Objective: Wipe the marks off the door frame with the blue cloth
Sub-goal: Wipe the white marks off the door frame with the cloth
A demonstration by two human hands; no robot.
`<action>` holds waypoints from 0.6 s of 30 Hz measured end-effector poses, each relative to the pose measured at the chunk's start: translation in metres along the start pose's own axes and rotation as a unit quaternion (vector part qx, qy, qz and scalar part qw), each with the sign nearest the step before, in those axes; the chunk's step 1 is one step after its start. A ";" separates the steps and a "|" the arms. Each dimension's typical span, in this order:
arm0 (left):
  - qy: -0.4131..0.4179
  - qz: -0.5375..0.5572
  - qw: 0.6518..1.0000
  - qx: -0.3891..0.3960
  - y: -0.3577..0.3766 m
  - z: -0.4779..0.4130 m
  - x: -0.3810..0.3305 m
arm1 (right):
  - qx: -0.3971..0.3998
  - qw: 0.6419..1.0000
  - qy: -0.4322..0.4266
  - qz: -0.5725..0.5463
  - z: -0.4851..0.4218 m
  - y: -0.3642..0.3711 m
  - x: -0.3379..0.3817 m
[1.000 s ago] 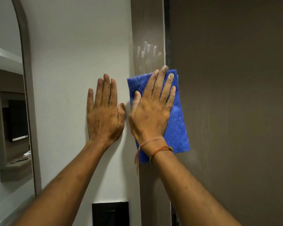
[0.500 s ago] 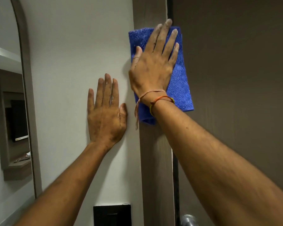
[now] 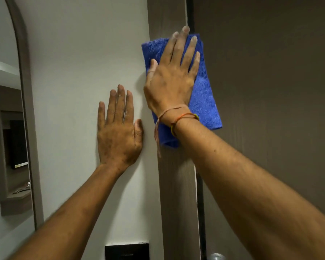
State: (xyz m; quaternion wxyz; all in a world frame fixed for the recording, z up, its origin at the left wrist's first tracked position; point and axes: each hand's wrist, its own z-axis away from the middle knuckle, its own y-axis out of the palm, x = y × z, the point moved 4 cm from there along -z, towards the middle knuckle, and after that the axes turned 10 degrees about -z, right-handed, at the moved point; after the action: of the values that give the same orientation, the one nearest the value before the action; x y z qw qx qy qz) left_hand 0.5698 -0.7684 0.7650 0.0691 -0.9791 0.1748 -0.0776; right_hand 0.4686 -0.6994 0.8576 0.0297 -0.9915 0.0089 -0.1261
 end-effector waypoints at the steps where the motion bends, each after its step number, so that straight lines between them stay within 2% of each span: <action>1: -0.001 -0.001 1.000 -0.001 -0.001 0.000 0.000 | -0.003 1.000 -0.005 -0.001 -0.007 0.000 0.002; 6: 0.001 -0.001 1.000 0.003 -0.003 0.000 -0.001 | 0.011 0.998 -0.059 -0.002 0.045 0.001 -0.005; 10: -0.001 0.002 1.000 0.010 -0.003 0.001 -0.002 | 0.047 0.996 -0.069 0.010 0.079 0.002 -0.016; 14: -0.002 0.004 1.000 0.009 -0.002 0.001 0.000 | 0.038 0.995 -0.089 0.005 0.008 -0.002 0.000; 18: 0.006 -0.001 1.000 0.004 -0.001 0.000 0.001 | 0.012 0.999 -0.044 -0.005 -0.040 -0.004 0.009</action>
State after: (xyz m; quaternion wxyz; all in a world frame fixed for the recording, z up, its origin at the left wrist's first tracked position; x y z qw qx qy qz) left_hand 0.5708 -0.7680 0.7648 0.0722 -0.9786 0.1737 -0.0839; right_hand 0.4669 -0.6983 0.8985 0.0409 -0.9957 0.0011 -0.0826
